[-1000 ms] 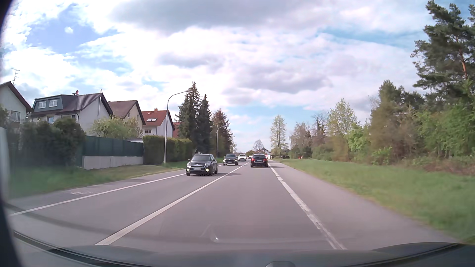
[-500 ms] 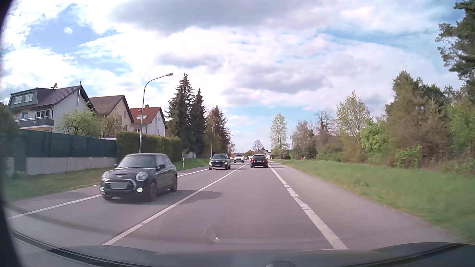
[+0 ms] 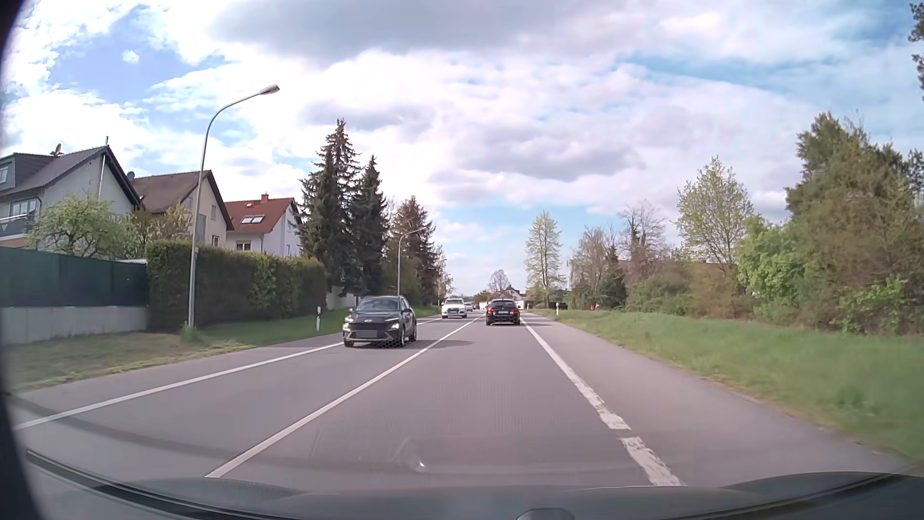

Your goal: Follow the waypoints while adhering to traffic rules and regulations

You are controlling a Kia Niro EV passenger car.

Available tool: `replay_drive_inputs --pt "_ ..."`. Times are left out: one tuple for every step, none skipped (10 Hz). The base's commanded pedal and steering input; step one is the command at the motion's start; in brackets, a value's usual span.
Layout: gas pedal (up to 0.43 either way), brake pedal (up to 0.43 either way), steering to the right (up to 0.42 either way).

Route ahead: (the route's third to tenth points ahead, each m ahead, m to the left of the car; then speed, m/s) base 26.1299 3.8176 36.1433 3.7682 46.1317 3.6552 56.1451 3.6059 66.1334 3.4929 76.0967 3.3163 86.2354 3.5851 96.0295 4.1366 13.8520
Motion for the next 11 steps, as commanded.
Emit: replay_drive_inputs --pt "0.138 0.000 0.002" --pt "0.130 0.000 0.002" --pt "0.130 0.000 0.002" --pt "0.118 0.000 0.001" --pt "0.110 0.000 0.001" --pt "0.098 0.000 0.001" --pt "0.098 0.000 0.001" --pt "0.079 0.000 0.001" --pt "0.059 0.000 0.001" --pt "0.047 0.000 0.001" --pt "0.028 0.000 0.001"
